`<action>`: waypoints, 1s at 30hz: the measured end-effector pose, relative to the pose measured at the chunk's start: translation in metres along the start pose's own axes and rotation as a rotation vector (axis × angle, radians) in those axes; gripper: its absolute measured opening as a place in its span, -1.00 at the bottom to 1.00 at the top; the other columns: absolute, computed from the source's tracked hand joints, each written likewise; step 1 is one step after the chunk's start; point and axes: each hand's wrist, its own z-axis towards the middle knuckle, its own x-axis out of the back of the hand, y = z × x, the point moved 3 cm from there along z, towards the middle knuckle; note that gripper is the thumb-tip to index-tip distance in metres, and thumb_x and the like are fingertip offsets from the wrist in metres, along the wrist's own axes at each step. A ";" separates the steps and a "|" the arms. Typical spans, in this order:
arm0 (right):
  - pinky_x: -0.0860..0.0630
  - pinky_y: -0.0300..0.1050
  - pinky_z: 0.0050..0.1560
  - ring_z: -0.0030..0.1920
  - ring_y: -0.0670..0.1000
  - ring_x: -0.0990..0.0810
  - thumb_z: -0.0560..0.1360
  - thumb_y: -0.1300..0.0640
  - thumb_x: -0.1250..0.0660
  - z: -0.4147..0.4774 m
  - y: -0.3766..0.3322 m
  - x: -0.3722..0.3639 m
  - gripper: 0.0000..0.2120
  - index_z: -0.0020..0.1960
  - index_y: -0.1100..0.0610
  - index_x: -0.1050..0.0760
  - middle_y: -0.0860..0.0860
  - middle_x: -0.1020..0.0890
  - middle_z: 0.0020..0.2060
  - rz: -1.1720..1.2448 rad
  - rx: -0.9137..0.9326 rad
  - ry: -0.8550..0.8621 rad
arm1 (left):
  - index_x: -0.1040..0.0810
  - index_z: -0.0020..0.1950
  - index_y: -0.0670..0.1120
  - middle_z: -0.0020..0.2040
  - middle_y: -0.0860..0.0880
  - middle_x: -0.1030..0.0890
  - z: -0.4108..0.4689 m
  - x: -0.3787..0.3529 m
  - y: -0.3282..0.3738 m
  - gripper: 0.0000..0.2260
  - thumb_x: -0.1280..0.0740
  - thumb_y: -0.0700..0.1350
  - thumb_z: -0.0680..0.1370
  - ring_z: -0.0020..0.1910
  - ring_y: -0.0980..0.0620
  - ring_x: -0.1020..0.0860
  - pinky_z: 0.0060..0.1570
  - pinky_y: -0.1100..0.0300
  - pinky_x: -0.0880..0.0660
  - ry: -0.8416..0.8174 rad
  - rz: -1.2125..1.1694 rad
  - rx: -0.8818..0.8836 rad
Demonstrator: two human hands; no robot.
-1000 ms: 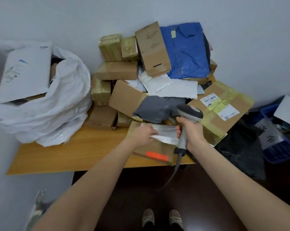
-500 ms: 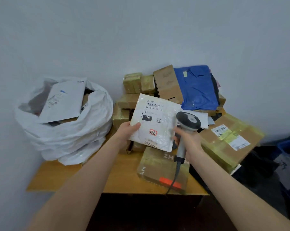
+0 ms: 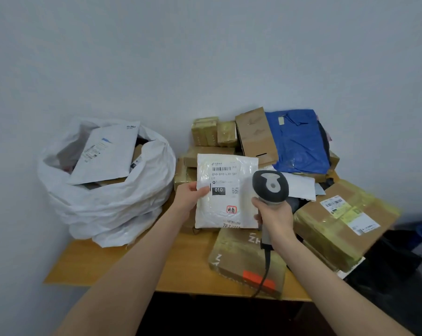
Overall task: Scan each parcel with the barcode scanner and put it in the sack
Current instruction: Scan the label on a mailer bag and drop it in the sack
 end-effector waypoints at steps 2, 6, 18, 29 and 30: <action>-0.48 -0.11 -0.38 -0.51 -0.02 -0.52 0.45 0.17 -0.46 -0.010 -0.001 -0.005 -0.87 -0.14 0.21 -0.55 0.06 -0.60 -0.49 0.064 -0.030 -0.101 | -0.60 0.09 -0.29 -0.03 -0.15 -0.66 -0.001 -0.005 -0.006 -0.82 -0.41 -0.30 0.50 -0.07 -0.08 -0.64 -0.10 0.10 -0.59 0.011 0.008 0.004; -0.41 -0.19 -0.49 -0.58 -0.03 -0.47 0.46 0.18 -0.45 -0.029 -0.001 -0.013 -0.86 -0.23 0.21 -0.57 0.08 -0.56 -0.55 0.095 -0.052 -0.176 | -0.62 0.05 -0.25 -0.01 -0.18 -0.67 -0.001 -0.015 -0.018 -0.87 -0.41 -0.28 0.51 -0.06 -0.10 -0.65 -0.09 0.05 -0.60 -0.021 0.007 0.016; -0.41 -0.15 -0.45 -0.57 -0.02 -0.44 0.46 0.21 -0.42 -0.046 -0.006 -0.002 -0.87 -0.21 0.27 -0.58 0.07 -0.55 -0.56 0.050 -0.096 -0.194 | -0.63 0.06 -0.20 0.03 -0.18 -0.67 0.007 -0.029 -0.033 -0.84 -0.43 -0.23 0.50 -0.01 -0.16 -0.66 0.05 -0.18 -0.58 -0.031 0.032 0.082; -0.38 -0.15 -0.46 -0.59 -0.03 -0.41 0.44 0.22 -0.42 -0.047 -0.005 0.006 -0.89 -0.18 0.28 -0.59 0.07 -0.53 -0.55 0.047 -0.112 -0.212 | -0.63 0.04 -0.19 0.02 -0.17 -0.67 0.004 -0.035 -0.034 -0.87 -0.42 -0.23 0.50 -0.01 -0.17 -0.65 0.04 -0.21 -0.58 0.021 0.039 0.094; -0.37 -0.15 -0.46 -0.59 -0.03 -0.40 0.44 0.23 -0.42 -0.047 -0.006 0.007 -0.89 -0.17 0.30 -0.59 0.07 -0.53 -0.55 0.052 -0.113 -0.215 | -0.63 0.04 -0.21 0.01 -0.18 -0.67 0.005 -0.035 -0.035 -0.86 -0.43 -0.23 0.50 0.00 -0.18 -0.65 0.05 -0.21 -0.57 0.025 0.041 0.090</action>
